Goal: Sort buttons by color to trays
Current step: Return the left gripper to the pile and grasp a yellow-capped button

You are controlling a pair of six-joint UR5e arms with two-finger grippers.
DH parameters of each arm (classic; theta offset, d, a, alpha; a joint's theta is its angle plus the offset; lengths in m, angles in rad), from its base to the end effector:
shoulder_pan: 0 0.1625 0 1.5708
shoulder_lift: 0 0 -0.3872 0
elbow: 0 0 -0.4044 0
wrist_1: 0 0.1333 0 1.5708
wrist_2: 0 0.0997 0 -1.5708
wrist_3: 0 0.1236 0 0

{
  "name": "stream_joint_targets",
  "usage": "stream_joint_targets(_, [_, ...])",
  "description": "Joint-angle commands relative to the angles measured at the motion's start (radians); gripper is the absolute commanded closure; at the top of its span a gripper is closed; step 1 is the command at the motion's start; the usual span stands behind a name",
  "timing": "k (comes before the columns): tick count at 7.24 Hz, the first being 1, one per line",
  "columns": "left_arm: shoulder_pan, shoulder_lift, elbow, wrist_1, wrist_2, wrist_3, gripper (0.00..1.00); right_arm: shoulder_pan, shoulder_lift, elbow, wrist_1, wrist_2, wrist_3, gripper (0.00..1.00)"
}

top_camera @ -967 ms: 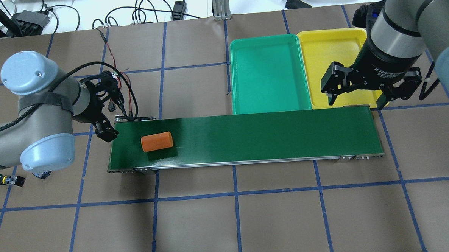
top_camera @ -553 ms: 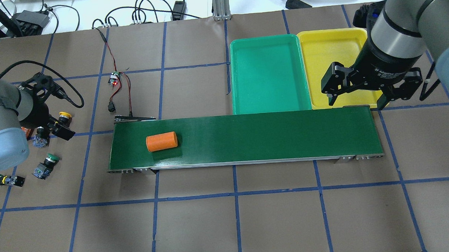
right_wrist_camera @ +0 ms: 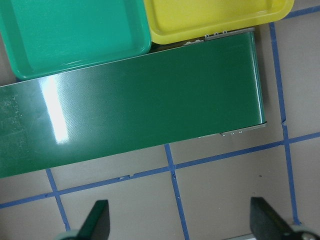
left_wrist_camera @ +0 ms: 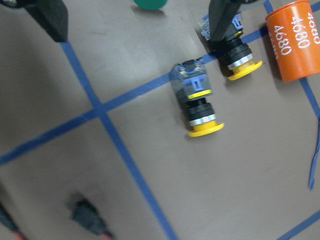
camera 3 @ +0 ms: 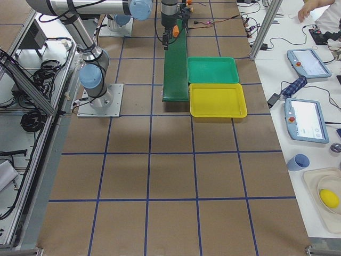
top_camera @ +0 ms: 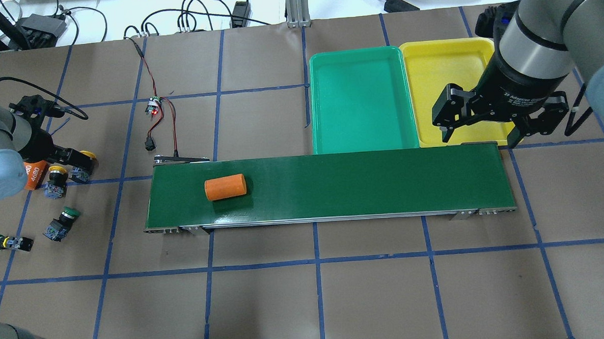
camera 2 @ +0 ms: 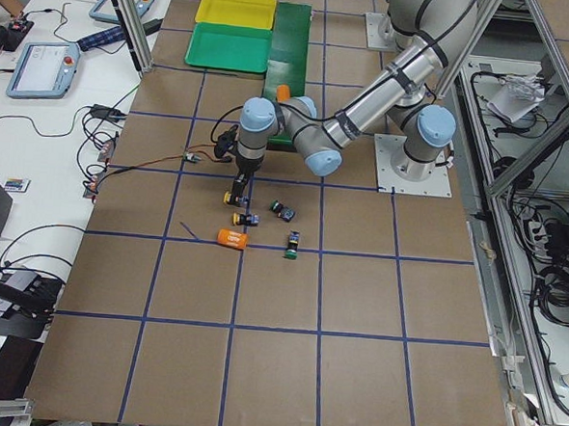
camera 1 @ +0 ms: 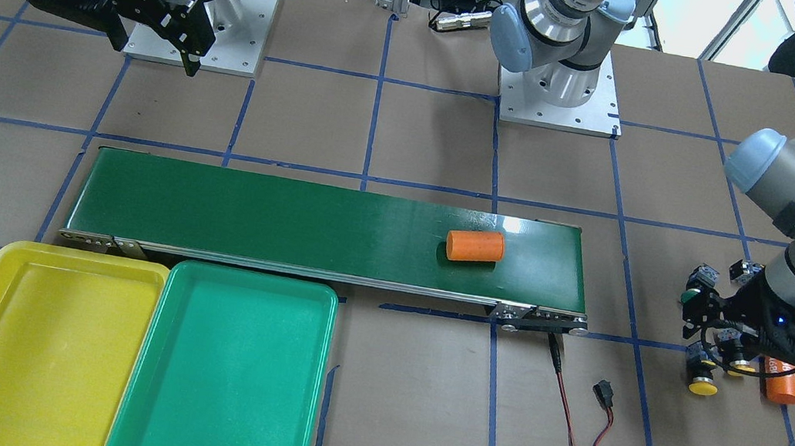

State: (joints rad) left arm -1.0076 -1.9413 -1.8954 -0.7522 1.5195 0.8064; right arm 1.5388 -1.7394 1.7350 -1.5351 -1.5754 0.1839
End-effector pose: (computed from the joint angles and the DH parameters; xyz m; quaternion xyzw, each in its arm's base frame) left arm 0.1835 -0.5522 0.1542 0.1226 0.9902 -0.0640 0.0192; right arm 0.1187 -0.4392 0.4193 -0.1077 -0.9941 -0.0154 0.0035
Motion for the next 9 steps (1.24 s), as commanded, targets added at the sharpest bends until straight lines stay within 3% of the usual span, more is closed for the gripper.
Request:
stream_joint_targets(1, [0.001, -0.089, 0.012, 0.042, -0.004, -0.035, 0.02, 0.0, 0.0, 0.0, 0.0, 0.0, 0.0, 0.0])
stream_joint_targets(2, [0.001, -0.105, 0.012, 0.081, 0.004, -0.029, 0.19, 0.0, 0.0, 0.0, 0.0, 0.0, 0.0, 0.0])
stream_joint_targets(3, [0.004, -0.11, 0.018, 0.085, 0.007, -0.024, 0.52, 0.0, 0.0, 0.0, 0.0, 0.0, 0.0, 0.0])
stream_joint_targets(4, [0.004, -0.105, 0.019, 0.082, 0.008, -0.018, 0.7, 0.0, 0.0, 0.0, 0.001, 0.0, 0.0, 0.0])
stream_joint_targets(5, [-0.003, -0.1, 0.013, 0.083, 0.007, -0.003, 0.7, 0.0, 0.0, 0.0, 0.001, -0.002, -0.001, 0.0])
stream_joint_targets(7, [-0.016, -0.055, 0.009, 0.073, 0.005, 0.132, 0.86, -0.002, -0.005, 0.0, 0.0, -0.021, -0.012, 0.0])
stream_joint_targets(9, [-0.107, 0.029, -0.002, 0.037, -0.002, 0.194, 0.87, 0.001, -0.009, 0.0, 0.001, -0.018, 0.0, 0.0])
